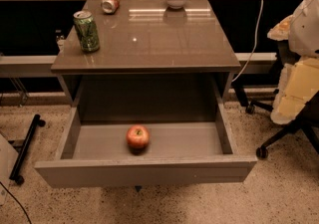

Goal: Pick apple from top drawer and place on counter

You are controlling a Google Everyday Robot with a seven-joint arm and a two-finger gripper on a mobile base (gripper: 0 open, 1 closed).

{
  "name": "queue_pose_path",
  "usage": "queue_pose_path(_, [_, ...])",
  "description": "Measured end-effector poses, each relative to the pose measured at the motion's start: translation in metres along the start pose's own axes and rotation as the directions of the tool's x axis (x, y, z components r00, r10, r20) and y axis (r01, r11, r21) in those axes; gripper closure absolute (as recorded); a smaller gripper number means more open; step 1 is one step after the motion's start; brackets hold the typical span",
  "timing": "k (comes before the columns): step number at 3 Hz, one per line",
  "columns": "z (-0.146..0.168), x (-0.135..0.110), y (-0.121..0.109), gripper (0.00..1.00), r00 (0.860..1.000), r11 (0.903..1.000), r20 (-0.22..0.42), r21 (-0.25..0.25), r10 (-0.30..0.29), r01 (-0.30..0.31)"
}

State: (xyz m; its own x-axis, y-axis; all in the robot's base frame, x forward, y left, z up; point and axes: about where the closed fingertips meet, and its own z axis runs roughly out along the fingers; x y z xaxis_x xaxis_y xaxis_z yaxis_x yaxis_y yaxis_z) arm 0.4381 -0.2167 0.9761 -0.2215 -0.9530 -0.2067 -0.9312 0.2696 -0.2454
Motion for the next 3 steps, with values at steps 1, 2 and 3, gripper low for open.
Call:
queue_pose_path(1, [0.0, 0.0, 0.0, 0.0, 1.0, 1.0, 0.0, 0.0, 0.0, 0.0])
queue_pose_path(2, [0.005, -0.008, -0.001, 0.0, 0.999, 0.9999, 0.052, 0.002, -0.012, 0.012])
queue_pose_path(3, [0.019, -0.029, 0.001, 0.0, 0.99, 0.9992, 0.137, 0.0, -0.039, 0.039])
